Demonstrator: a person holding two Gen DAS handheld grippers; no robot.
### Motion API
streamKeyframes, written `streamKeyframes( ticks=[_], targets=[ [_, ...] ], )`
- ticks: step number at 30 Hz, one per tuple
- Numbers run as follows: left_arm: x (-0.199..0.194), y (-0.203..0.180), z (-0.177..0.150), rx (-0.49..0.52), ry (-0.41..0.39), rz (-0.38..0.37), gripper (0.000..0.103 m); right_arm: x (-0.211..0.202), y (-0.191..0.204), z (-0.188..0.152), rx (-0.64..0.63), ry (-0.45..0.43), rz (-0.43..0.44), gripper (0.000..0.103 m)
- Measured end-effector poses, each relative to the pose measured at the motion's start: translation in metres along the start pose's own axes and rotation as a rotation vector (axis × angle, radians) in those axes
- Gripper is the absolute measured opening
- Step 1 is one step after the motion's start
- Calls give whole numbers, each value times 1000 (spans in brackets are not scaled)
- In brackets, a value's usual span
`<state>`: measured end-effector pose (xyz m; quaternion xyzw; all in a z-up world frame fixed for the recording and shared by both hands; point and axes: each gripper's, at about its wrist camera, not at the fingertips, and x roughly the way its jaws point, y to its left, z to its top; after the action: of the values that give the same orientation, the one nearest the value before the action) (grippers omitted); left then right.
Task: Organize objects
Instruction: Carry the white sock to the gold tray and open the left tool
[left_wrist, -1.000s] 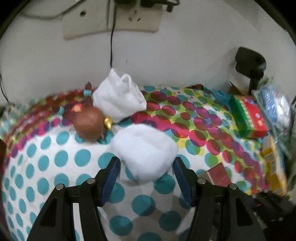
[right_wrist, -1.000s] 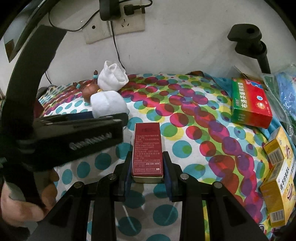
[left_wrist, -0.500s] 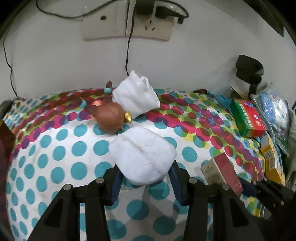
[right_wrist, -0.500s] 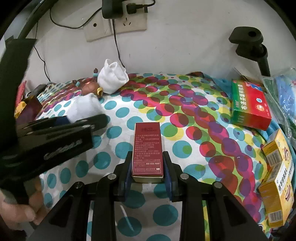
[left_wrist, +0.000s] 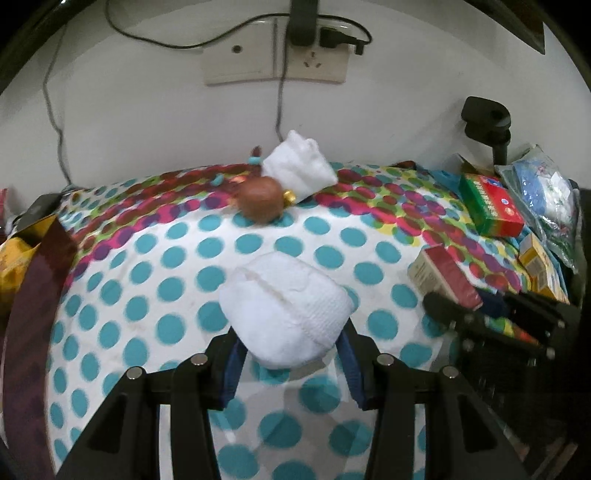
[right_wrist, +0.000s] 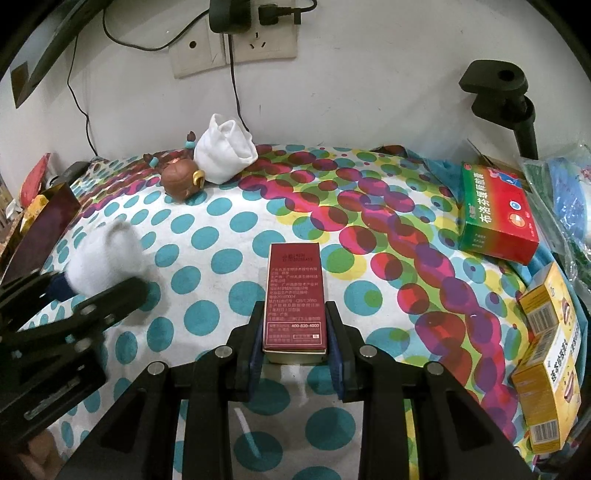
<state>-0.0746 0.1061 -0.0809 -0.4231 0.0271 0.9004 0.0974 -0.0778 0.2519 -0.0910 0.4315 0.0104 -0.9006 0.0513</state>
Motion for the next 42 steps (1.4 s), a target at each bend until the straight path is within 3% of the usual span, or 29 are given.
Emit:
streamKeyframes(
  ticks=[20, 42],
  targets=[
    [-64, 57, -56, -87, -13, 149, 47, 0, 4, 1, -26, 5, -28, 28],
    [-148, 144, -53, -243, -104, 323, 47, 0, 6, 1, -32, 4, -34, 28]
  ],
)
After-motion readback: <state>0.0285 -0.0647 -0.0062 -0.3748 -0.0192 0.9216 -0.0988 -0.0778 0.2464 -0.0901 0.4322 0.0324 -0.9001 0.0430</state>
